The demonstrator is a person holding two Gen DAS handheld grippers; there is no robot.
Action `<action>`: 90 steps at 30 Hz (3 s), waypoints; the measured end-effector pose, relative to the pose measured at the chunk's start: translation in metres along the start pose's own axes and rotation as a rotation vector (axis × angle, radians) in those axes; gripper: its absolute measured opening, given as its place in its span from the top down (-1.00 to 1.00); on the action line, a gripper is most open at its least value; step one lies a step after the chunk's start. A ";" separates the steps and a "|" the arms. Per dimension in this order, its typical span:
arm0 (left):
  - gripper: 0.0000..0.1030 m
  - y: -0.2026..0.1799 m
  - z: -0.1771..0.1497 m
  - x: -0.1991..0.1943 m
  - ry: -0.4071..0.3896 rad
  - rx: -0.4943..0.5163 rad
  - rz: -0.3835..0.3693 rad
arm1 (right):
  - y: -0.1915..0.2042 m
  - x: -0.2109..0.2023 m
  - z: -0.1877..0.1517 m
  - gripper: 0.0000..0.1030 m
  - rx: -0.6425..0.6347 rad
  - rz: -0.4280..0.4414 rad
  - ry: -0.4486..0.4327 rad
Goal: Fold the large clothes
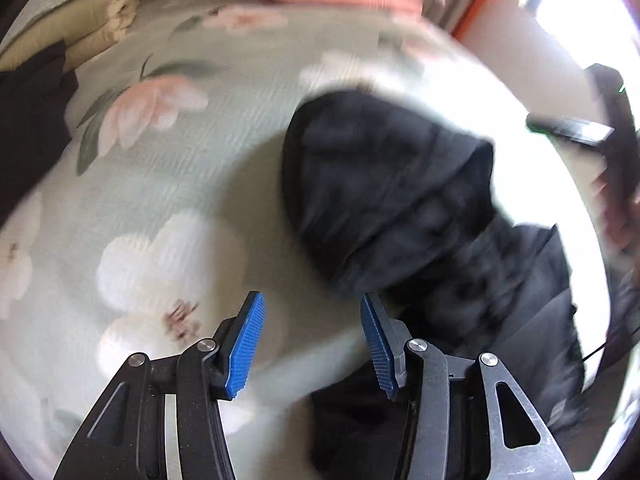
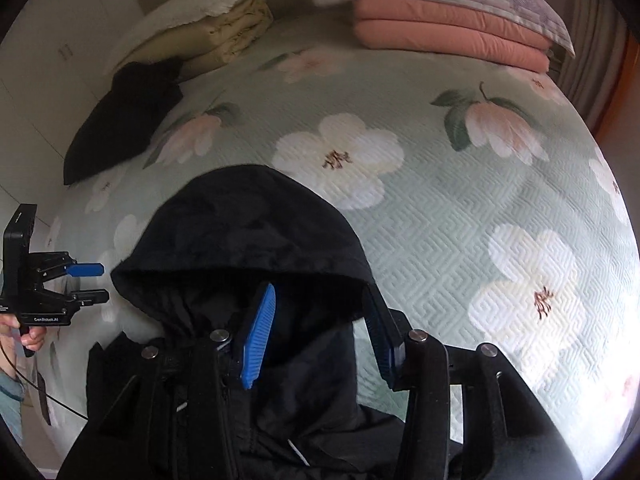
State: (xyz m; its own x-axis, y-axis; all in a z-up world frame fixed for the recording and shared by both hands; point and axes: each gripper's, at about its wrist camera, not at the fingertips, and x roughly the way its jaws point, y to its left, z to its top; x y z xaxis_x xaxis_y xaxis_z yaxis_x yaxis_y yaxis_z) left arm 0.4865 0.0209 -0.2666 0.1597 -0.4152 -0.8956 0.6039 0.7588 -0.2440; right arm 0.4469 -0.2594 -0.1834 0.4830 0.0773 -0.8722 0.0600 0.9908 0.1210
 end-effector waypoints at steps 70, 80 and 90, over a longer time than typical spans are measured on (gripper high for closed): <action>0.72 -0.013 0.096 0.096 -0.003 -0.027 -0.137 | -0.030 0.134 0.045 0.76 -0.168 0.051 0.170; 0.74 -0.107 0.047 -0.043 -0.244 0.195 -0.101 | 0.006 -0.039 -0.007 0.79 -0.220 -0.046 -0.086; 0.74 -0.208 -0.082 -0.116 -0.293 0.359 0.035 | 0.063 -0.171 -0.140 0.91 -0.166 -0.135 -0.208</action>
State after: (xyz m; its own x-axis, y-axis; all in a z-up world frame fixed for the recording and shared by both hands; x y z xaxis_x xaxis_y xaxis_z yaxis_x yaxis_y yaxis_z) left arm 0.2784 -0.0482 -0.1425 0.3677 -0.5560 -0.7454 0.8182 0.5744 -0.0249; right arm 0.2460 -0.1949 -0.0931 0.6498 -0.0639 -0.7574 0.0005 0.9965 -0.0836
